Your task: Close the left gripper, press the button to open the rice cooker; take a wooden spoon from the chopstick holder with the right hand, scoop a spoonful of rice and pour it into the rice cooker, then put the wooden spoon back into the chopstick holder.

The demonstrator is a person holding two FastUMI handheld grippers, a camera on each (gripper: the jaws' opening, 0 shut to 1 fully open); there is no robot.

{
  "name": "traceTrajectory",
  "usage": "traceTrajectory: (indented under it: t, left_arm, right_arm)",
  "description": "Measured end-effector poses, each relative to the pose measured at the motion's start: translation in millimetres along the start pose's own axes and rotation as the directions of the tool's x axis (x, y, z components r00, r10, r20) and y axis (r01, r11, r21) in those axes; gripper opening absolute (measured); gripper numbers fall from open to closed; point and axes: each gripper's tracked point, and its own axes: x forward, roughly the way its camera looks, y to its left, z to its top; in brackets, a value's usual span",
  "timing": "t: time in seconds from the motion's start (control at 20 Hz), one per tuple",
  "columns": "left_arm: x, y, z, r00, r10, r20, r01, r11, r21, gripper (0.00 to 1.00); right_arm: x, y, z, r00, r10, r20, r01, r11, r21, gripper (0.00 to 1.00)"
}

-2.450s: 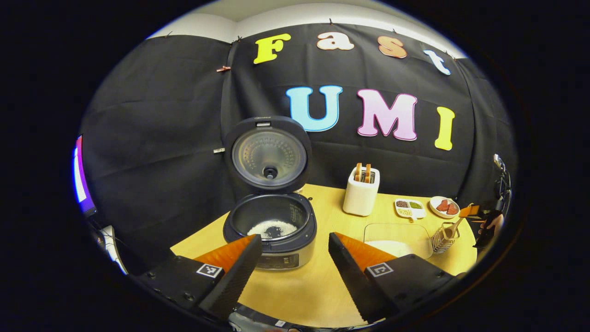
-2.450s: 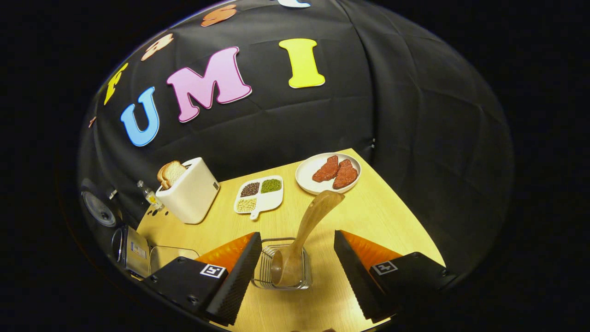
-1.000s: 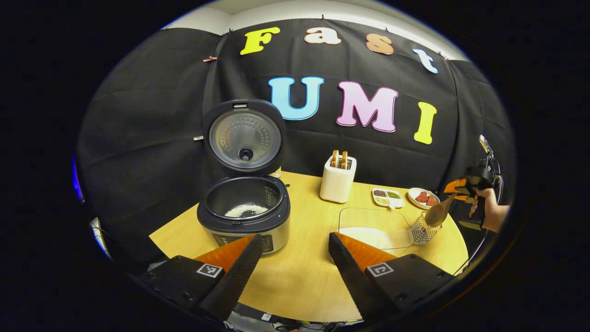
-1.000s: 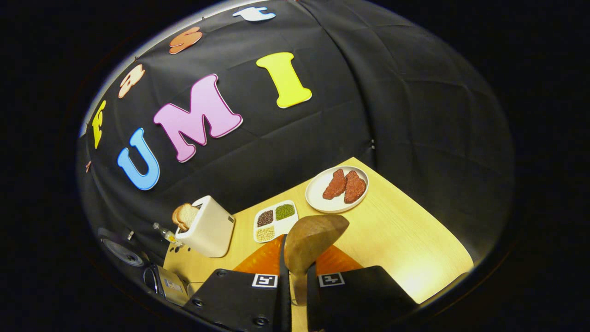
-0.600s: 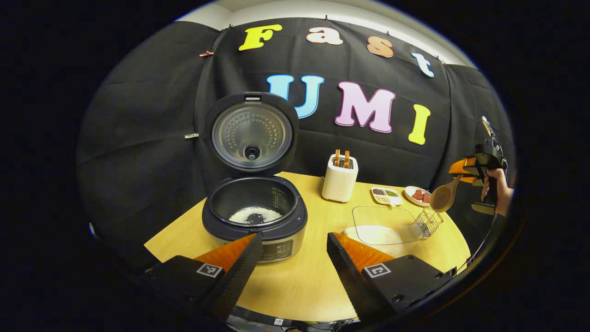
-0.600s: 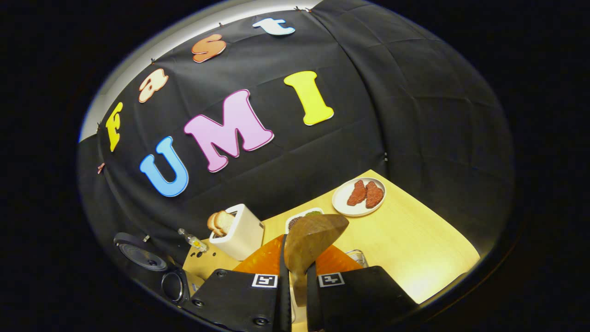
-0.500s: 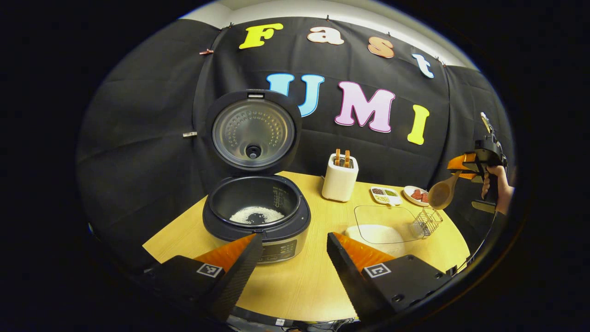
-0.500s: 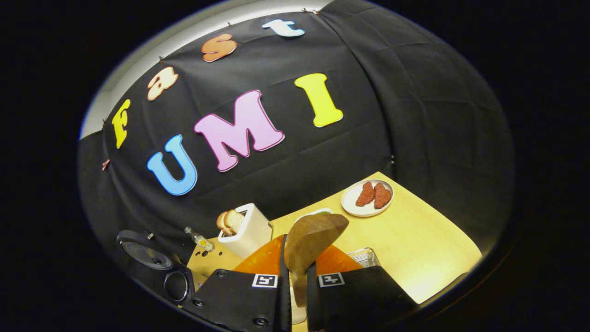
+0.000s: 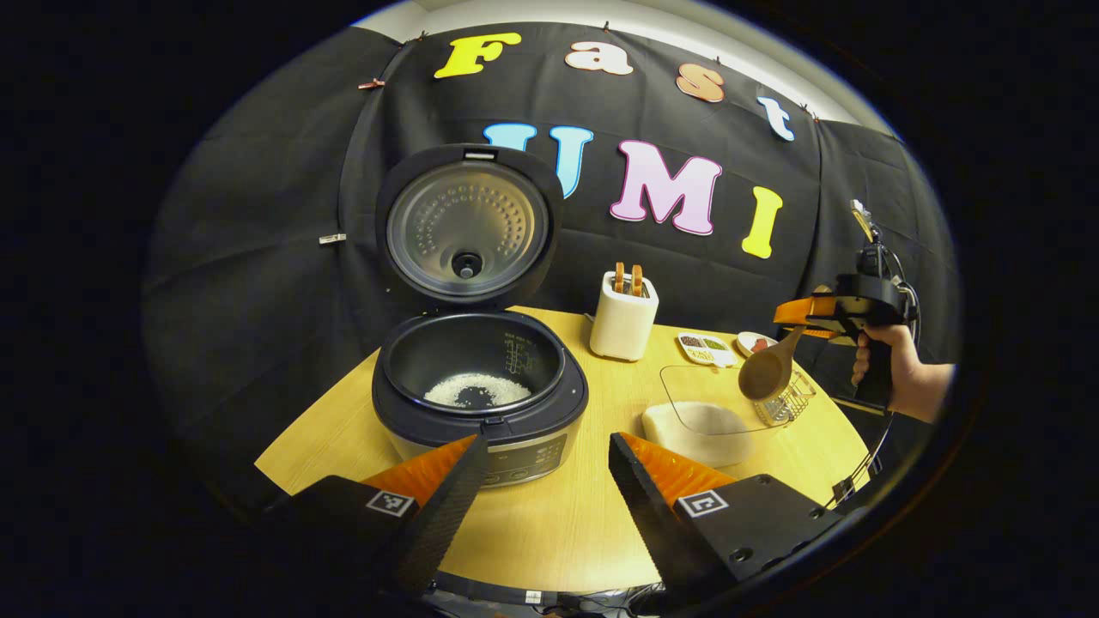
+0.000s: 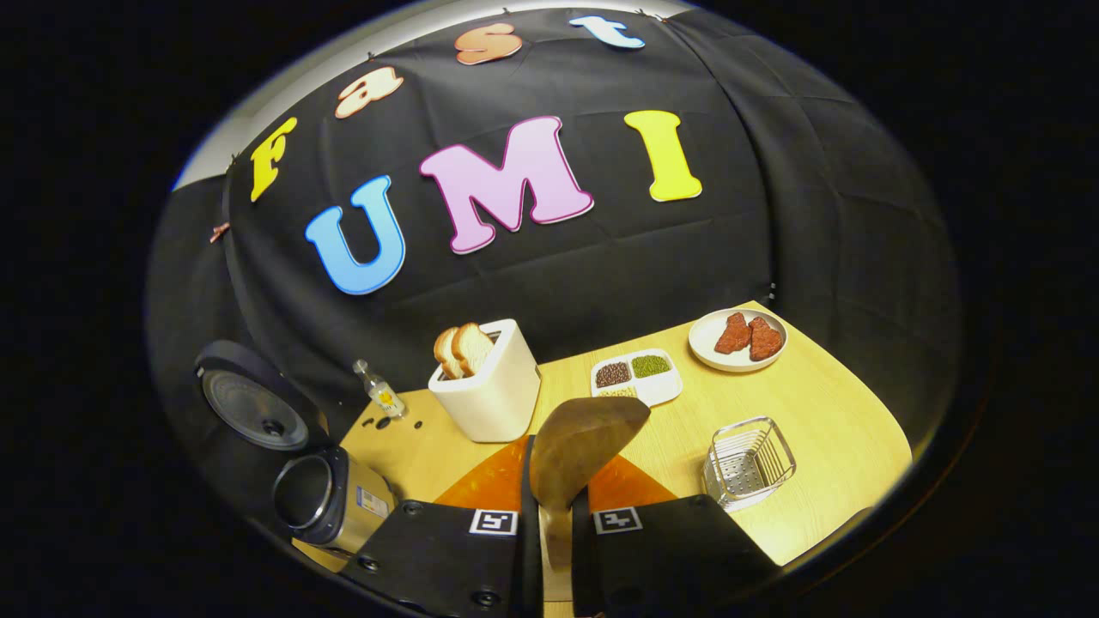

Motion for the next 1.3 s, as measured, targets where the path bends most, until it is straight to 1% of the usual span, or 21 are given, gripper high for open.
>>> traceTrajectory:
  t: [0.2,0.3,0.45,0.55,0.65,0.75,0.95,1.1,1.3]
  left_arm:
    - [3.2,12.3,-14.0,0.999,-0.001,-0.036,0.001,1.000,0.009,0.95]
    - [7.0,23.9,-17.7,0.999,0.014,-0.046,-0.014,1.000,0.012,0.95]
    - [7.9,34.3,-18.2,0.998,0.024,-0.050,-0.024,1.000,-0.010,0.95]
    - [8.3,40.0,-16.9,0.998,0.032,-0.045,-0.033,0.999,-0.021,0.95]
    - [7.9,43.5,-16.1,0.999,0.034,-0.040,-0.035,0.999,-0.028,0.96]
    - [7.1,44.3,-18.4,0.999,0.036,-0.041,-0.037,0.999,-0.031,0.96]
    - [0.4,40.5,-18.4,0.999,0.030,-0.035,-0.032,0.998,-0.045,0.96]
    - [-1.9,34.1,-20.4,0.999,0.021,-0.031,-0.022,0.999,-0.049,0.96]
    - [-5.6,29.1,-16.6,1.000,0.007,-0.019,-0.008,0.999,-0.048,0.96]
  right_arm:
    - [24.0,-10.0,-30.5,0.998,-0.067,-0.005,0.066,0.995,-0.076,0.17]
    - [30.5,-9.8,-42.9,0.996,-0.090,-0.011,0.089,0.994,-0.068,0.17]
    - [33.5,6.4,-72.7,0.996,-0.069,-0.057,0.067,0.997,-0.035,0.18]
    - [32.4,14.6,-72.4,0.997,-0.068,-0.024,0.067,0.996,-0.057,0.18]
    - [28.9,29.0,-82.1,0.998,-0.050,-0.042,0.048,0.997,-0.052,0.18]
    - [26.6,44.9,-93.0,0.996,-0.021,-0.081,0.020,1.000,-0.013,0.17]
    - [21.0,60.1,-101.0,0.992,0.007,-0.129,0.008,0.994,0.112,0.18]
    - [17.1,63.7,-104.0,0.985,0.023,-0.168,0.016,0.974,0.226,0.17]
    - [10.5,63.0,-102.6,0.980,0.045,-0.193,0.028,0.934,0.357,0.18]
